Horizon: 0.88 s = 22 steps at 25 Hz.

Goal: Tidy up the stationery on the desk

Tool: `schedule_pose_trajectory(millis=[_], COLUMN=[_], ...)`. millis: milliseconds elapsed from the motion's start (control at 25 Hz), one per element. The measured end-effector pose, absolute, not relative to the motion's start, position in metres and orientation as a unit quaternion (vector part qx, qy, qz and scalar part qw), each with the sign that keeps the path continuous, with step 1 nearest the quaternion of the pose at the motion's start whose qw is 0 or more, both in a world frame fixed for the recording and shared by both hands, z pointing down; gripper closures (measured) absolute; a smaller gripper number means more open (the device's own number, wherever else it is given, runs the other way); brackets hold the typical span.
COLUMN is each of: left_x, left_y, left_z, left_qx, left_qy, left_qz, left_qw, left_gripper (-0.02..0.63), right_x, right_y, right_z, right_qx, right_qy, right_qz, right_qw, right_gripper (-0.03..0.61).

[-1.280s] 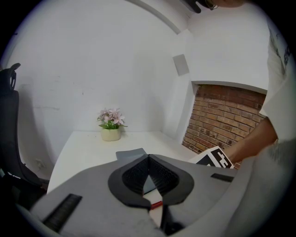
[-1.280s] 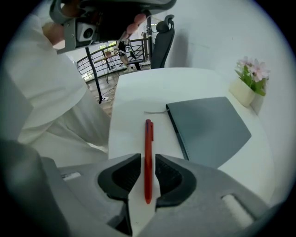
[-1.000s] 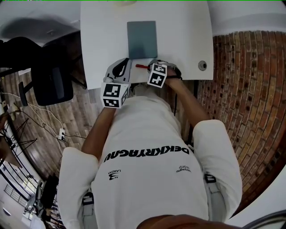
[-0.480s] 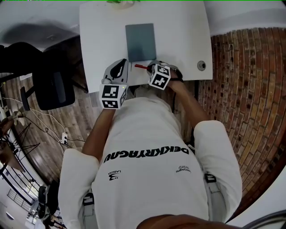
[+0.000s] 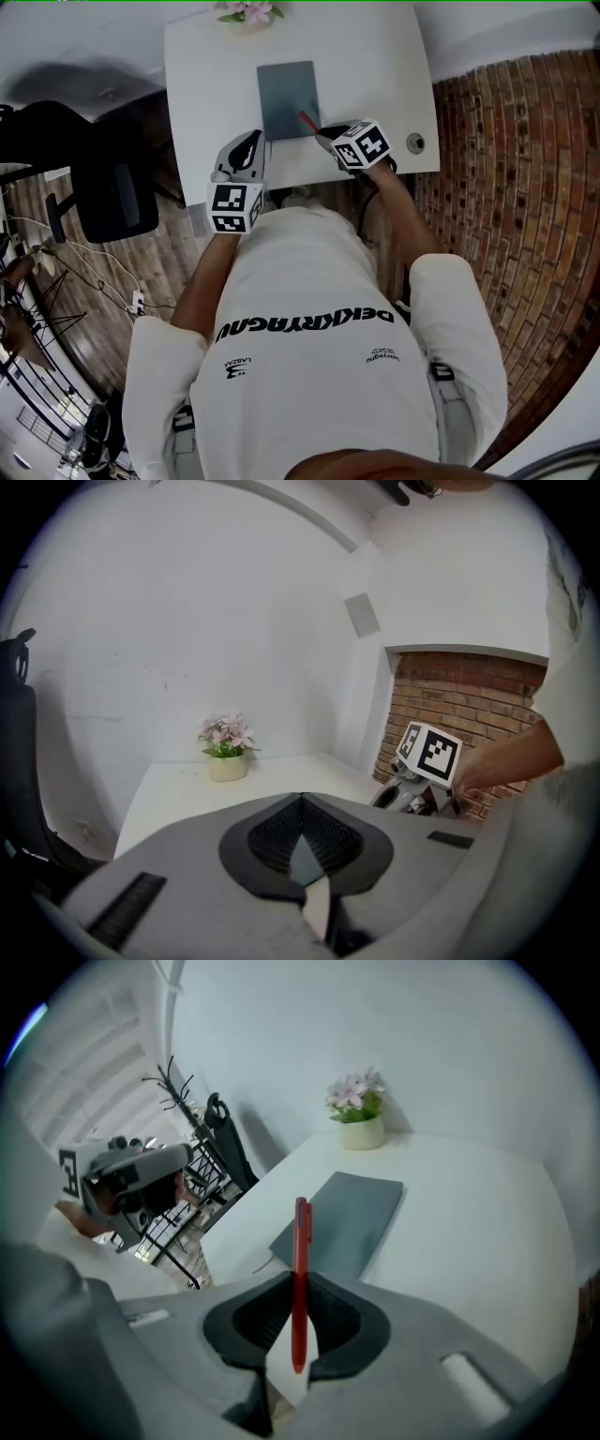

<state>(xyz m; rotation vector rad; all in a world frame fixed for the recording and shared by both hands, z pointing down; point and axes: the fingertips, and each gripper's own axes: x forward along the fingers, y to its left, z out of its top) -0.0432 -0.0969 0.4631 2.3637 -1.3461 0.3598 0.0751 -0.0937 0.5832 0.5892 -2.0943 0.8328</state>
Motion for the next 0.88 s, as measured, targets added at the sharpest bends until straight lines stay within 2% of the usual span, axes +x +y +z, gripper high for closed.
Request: schedule_pose_trajectory(millis=[640,880], left_x=[-0.047,-0.057], left_y=[-0.096,-0.099], left_z=[0.455,0.454], left_qx=[0.842,0.835], left_qy=[-0.491,-0.502], left_qz=[0.137,0.136], left_qw=[0.177,0.181], left_gripper=[0.617,0.617], right_x=[0.112,0.115], right_y=[-0.169,-0.193], right_z=[0.598,0.619], right_qx=[0.364,0.386], right_qy=[-0.747,-0.717], right_qz=[0.495,0.524], right_qw=[0.252,0.249], right_gripper=[0.528,0.528])
